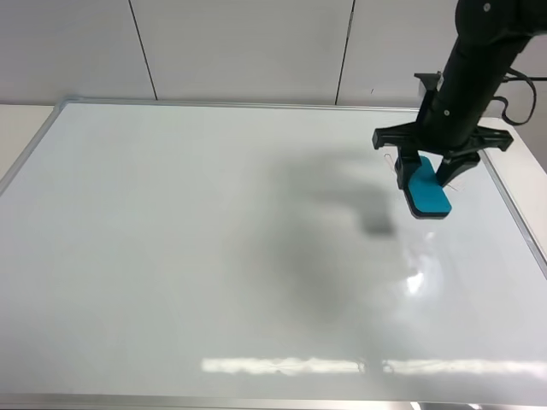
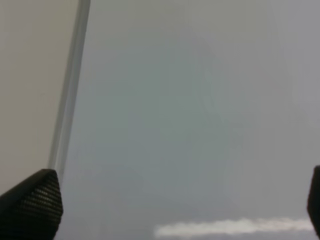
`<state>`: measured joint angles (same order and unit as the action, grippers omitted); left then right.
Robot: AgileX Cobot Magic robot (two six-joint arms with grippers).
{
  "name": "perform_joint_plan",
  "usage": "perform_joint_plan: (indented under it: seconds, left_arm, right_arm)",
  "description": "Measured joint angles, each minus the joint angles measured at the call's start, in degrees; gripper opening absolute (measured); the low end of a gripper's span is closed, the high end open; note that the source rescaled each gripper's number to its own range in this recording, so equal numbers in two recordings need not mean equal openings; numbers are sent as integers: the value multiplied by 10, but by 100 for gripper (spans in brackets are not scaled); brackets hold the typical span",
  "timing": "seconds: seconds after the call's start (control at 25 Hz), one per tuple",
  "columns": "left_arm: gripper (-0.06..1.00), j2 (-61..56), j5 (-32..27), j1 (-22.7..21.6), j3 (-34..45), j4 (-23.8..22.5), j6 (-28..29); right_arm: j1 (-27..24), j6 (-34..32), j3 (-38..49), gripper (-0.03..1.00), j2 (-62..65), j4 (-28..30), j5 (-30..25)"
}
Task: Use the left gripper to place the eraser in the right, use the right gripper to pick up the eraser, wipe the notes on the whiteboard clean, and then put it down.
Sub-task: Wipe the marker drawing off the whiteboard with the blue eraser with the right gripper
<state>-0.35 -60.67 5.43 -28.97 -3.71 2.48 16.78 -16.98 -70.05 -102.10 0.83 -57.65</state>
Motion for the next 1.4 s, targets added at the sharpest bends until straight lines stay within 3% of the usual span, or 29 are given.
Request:
perform_joint_plan:
  seconds: [0.24,0.56,0.76,0.92,1.16,1.4]
  left_arm:
    - [100,0,0,0,0,0,0]
    - [100,0,0,0,0,0,0]
    - [100,0,0,0,0,0,0]
    - [100,0,0,0,0,0,0]
    - [100,0,0,0,0,0,0]
    - [100,0,0,0,0,0,0]
  right_arm:
    - [-13,13,-164,0,-115,0,-56]
    - [-45,50,-284,0,-251,1,-85]
    - [-71,65,-291,0,-279,5,-81]
    - [-105,66,-292,0,-280,47,-91]
    - [-159,69,-233,0,-262,74,-90]
    - [-132,67,-225,0,-257,87,-70]
